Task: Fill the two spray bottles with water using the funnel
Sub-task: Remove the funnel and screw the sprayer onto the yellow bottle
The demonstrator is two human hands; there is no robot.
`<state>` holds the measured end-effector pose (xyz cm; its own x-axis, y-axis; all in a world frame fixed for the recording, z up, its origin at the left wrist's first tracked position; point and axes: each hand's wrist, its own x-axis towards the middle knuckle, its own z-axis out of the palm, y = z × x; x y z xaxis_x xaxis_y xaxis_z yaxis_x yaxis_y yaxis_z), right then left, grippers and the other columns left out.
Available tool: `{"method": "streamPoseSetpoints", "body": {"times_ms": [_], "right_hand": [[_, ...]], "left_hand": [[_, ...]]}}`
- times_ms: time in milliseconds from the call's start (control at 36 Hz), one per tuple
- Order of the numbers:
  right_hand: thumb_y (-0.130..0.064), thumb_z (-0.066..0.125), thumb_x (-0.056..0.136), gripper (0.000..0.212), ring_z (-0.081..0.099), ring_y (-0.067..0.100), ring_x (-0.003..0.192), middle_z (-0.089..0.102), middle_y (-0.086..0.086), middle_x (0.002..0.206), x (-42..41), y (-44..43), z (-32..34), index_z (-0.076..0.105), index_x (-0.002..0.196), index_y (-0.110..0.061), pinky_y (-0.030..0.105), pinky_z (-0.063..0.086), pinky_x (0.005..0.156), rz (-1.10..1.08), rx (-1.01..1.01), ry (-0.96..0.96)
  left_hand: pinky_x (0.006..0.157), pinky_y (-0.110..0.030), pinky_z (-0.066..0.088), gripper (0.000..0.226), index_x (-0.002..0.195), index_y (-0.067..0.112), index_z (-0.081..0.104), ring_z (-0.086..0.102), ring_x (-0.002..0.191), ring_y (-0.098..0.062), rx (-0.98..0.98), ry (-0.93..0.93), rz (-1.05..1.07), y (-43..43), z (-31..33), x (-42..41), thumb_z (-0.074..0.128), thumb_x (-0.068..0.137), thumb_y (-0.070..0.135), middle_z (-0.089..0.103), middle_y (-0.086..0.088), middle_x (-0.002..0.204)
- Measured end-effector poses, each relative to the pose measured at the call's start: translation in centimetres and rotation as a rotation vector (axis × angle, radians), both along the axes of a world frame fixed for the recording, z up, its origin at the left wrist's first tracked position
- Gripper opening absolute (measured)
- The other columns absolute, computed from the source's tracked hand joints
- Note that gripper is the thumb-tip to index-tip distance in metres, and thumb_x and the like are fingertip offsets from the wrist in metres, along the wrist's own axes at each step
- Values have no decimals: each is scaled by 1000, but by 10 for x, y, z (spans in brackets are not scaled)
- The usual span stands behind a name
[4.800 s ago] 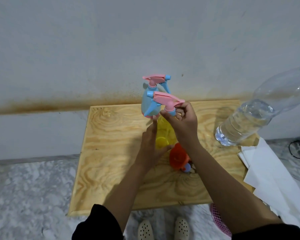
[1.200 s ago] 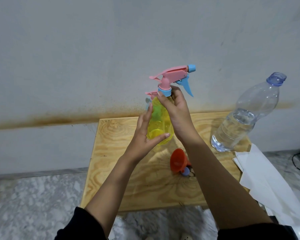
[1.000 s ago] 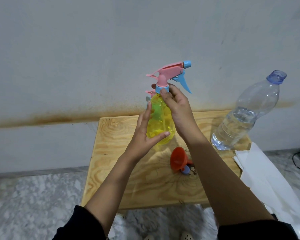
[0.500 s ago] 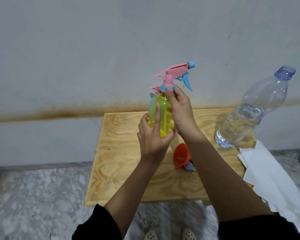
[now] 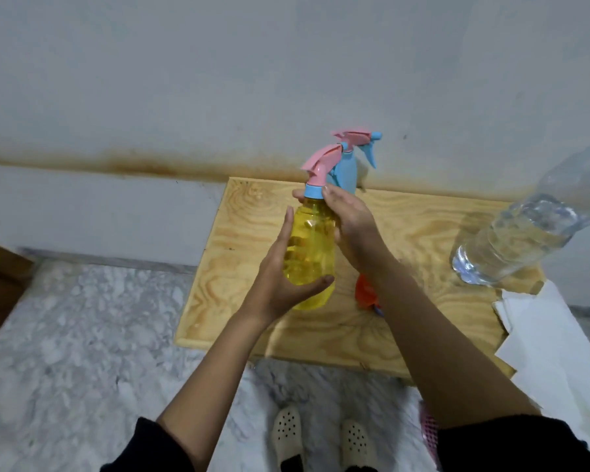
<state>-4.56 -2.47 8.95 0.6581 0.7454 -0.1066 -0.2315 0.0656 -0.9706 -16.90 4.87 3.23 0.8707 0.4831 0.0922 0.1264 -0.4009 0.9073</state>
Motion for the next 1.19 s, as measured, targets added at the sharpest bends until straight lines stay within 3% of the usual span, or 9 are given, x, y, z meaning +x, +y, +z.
{"method": "streamPoseSetpoints", "body": {"times_ms": [83,194,250,361,639,861,972,1083,1194], "right_hand": [[-24,55,94,26,56,7,79,64,5,90,-14,5,-15,64,106,-3,24,43,76,-170,-238,-281],[-40,71,80,66,51,17,116,54,9,126,-27,6,-37,47,131,-5,26,41,94,-174,-406,-471],[-52,72,74,77,49,18,122,52,8,132,-28,8,-51,44,132,-9,35,42,98,-47,-450,-449],[-49,67,76,35,50,10,78,52,-1,88,-36,14,-67,48,90,-23,28,38,72,59,-388,-440],[-27,61,81,11,53,16,77,55,-4,85,-45,7,-72,53,86,-22,33,43,73,192,-445,-368],[-24,60,73,12,44,10,59,46,-8,66,-46,4,-72,48,71,-19,26,33,58,216,-463,-214],[-36,56,60,27,48,12,66,50,-9,71,-45,7,-75,54,80,-18,35,43,67,231,-502,-229],[-35,55,59,43,52,13,85,58,-9,97,-42,6,-79,55,98,-18,43,48,88,215,-523,-255],[-34,55,60,34,54,14,73,54,-14,77,-40,2,-82,58,91,-18,39,47,75,221,-522,-244]], "left_hand": [[90,-24,45,114,138,56,-5,49,115,-10,12,94,159,-12,-18,-14,82,65,47,50,7,124],[76,-3,36,114,142,55,-3,43,101,15,11,139,305,-35,-36,-32,81,66,45,42,24,110],[73,-4,35,113,139,59,-5,39,97,20,30,164,334,-47,-41,-38,80,66,47,44,14,109],[73,-6,35,108,135,64,-12,42,94,10,54,186,387,-66,-46,-46,66,60,68,43,5,106],[96,-26,37,109,135,65,-10,40,118,-7,-134,207,277,-84,-43,-68,76,70,53,43,10,124],[85,-6,34,104,140,60,-4,43,108,3,-180,185,325,-97,-45,-65,76,76,42,44,-1,116],[88,-19,38,104,140,59,-4,46,106,-5,-182,182,338,-101,-45,-60,75,76,43,45,-2,112],[92,-36,43,102,137,65,-6,48,104,-11,-177,211,346,-107,-45,-59,71,72,49,44,0,110],[88,-34,45,104,138,63,-7,48,95,-10,-172,223,347,-109,-45,-57,73,73,46,42,-2,105]]}}
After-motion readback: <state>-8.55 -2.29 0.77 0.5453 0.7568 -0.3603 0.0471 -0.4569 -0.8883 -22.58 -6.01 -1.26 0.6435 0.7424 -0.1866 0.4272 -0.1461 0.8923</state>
